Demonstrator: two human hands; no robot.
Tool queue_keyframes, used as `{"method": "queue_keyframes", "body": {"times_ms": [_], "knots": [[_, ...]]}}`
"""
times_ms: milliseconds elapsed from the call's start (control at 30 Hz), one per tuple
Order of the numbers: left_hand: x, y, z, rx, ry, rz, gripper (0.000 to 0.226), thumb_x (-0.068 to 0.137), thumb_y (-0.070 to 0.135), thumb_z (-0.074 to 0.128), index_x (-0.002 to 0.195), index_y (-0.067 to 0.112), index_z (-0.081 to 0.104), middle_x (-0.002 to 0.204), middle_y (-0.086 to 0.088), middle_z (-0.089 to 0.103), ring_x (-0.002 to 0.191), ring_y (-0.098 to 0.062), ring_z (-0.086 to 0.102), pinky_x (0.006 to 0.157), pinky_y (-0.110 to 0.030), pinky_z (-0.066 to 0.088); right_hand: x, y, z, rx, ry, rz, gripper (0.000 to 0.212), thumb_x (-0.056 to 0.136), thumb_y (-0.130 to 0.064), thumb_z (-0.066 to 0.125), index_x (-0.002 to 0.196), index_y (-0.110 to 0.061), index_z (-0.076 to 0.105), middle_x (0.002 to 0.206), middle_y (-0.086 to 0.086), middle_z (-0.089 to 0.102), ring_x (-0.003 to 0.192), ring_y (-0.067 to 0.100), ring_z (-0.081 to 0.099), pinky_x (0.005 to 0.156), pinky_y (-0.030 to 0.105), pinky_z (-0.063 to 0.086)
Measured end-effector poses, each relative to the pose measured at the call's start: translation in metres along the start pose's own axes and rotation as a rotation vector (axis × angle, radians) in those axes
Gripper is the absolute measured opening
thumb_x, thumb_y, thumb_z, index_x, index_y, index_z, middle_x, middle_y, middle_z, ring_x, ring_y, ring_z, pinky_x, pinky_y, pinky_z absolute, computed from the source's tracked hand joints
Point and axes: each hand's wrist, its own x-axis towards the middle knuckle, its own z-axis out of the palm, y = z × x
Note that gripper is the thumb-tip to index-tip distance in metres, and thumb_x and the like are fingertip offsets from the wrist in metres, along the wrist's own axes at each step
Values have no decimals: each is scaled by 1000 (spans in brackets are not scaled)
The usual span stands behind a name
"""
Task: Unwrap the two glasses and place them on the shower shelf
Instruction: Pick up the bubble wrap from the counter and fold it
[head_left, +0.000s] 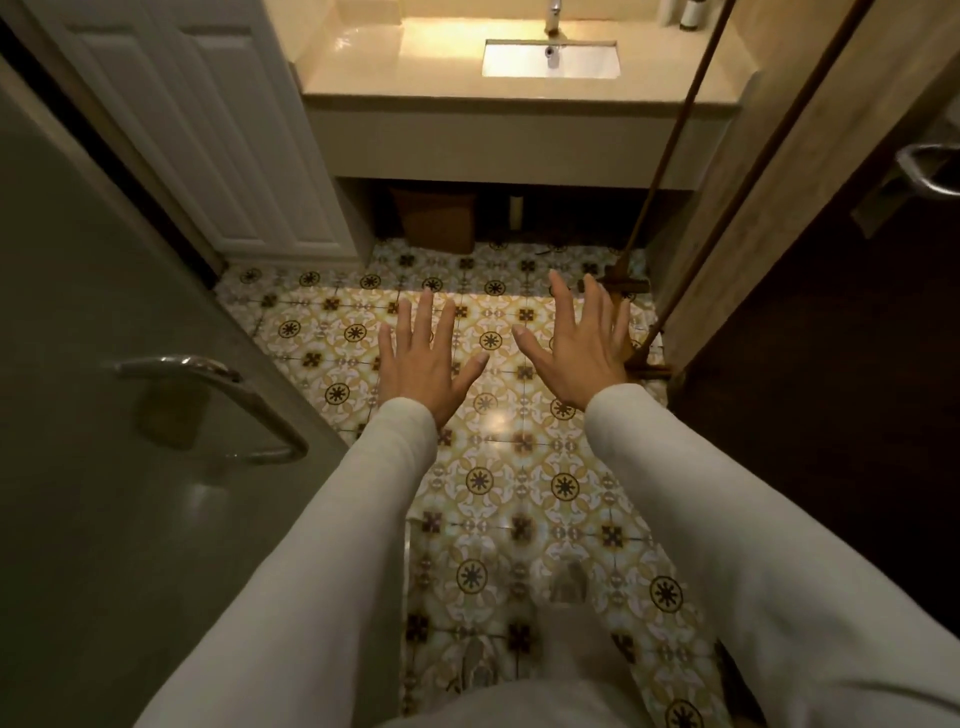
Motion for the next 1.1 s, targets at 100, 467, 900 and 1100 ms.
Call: {"method": "queue_keyframes", "body": {"times_ms": [100,467,900,1100], "knots": [[45,2,9,-3,-8,-11,83,93,74,18,158,26,0,168,-4,-10,153,-28,-12,123,-55,1,46,9,8,-40,-5,-31,80,96,-71,30,161,-31,6,169,19,5,157,33,-1,122,57,-10],[221,21,15,-8,67,-163,84,91,75,21,158,26,5,168,-3,-3,154,-28,-6,123,-53,3,247,37,17,13,-71,-112,81,96,-71,29,161,-31,4,169,20,4,157,36,-1,123,59,-9],[371,-22,17,4,78,-313,82,93,73,27,158,24,12,168,-6,3,154,-30,0,123,-54,8,427,11,54,12,-135,-246,81,95,-72,29,161,-30,7,169,19,6,157,34,1,123,58,-8],[462,-83,19,-50,85,-325,83,93,73,23,158,25,7,168,-4,0,154,-28,-5,123,-54,5,526,-39,91,-33,-119,-270,80,96,-71,28,161,-31,7,168,18,9,156,34,3,124,59,-6]]}}
